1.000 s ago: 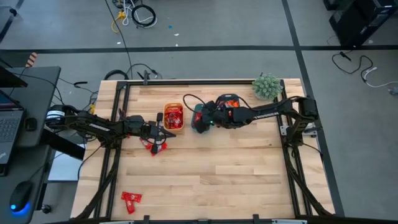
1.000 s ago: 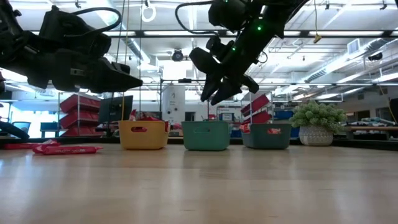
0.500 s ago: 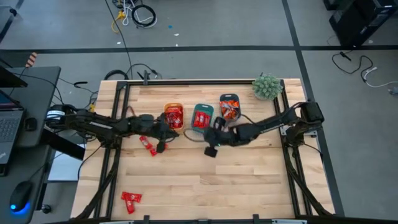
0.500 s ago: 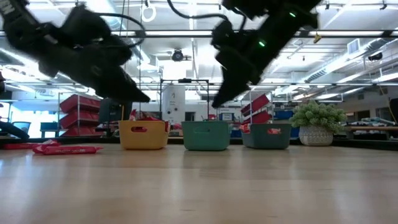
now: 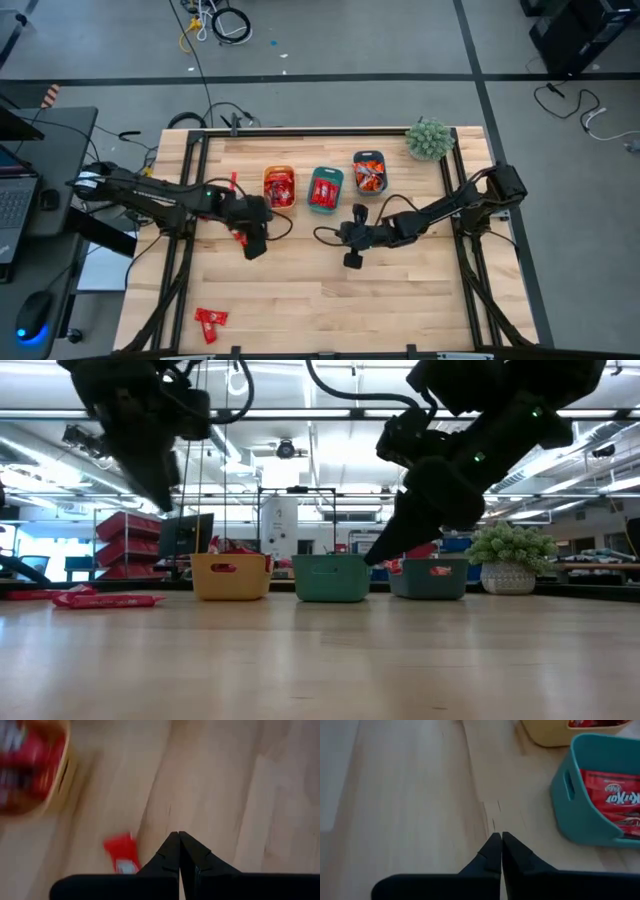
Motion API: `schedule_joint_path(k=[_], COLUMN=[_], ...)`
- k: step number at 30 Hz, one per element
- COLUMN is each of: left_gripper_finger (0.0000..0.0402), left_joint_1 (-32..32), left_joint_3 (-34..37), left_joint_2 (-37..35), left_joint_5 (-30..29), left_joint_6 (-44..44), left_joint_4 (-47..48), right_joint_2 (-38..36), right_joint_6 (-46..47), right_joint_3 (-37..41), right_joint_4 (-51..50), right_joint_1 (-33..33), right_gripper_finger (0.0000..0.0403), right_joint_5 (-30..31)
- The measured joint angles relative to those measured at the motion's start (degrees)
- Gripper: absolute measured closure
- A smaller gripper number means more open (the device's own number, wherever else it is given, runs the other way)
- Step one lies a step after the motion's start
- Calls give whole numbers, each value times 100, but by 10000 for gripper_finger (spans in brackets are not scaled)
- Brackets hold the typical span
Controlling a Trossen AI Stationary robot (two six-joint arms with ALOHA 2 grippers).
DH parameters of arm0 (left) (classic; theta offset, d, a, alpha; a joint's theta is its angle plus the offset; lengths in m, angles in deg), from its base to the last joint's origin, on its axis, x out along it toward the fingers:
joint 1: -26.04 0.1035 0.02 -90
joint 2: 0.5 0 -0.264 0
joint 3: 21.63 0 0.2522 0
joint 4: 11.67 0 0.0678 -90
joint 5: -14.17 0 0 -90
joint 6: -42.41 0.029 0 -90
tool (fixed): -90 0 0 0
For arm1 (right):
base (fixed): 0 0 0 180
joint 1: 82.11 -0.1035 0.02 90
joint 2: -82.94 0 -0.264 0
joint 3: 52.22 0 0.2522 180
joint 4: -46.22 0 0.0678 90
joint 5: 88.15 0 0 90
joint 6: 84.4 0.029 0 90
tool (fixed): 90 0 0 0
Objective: Sort candy
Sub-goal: Put the red chocolate into the green bin
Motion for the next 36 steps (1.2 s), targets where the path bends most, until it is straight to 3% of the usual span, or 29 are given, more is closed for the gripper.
schedule_joint_path(k=[6, 12, 26, 36], left_gripper_finger=[390, 342, 170, 128], left_joint_1=[-325, -392, -377, -49], left_joint_3=[-32, -32, -23, -23], left_joint_2=[8, 140, 1308, 1894], left_joint_5=[-165, -320, -322, -312], left_joint_6=[-988, -994, -1066, -673], left_joint_4=[742, 786, 993, 984], right_joint_2=[0, 0, 4, 4], right_joint_6=[-279, -409, -511, -406], right_joint_3=[5, 3, 3, 3], right_joint_4=[127, 261, 462, 469], right_joint_1=[-16, -16, -16, -16], right_gripper_finger=[402, 402, 402, 403], right_joint_5=[0, 0, -312, -332])
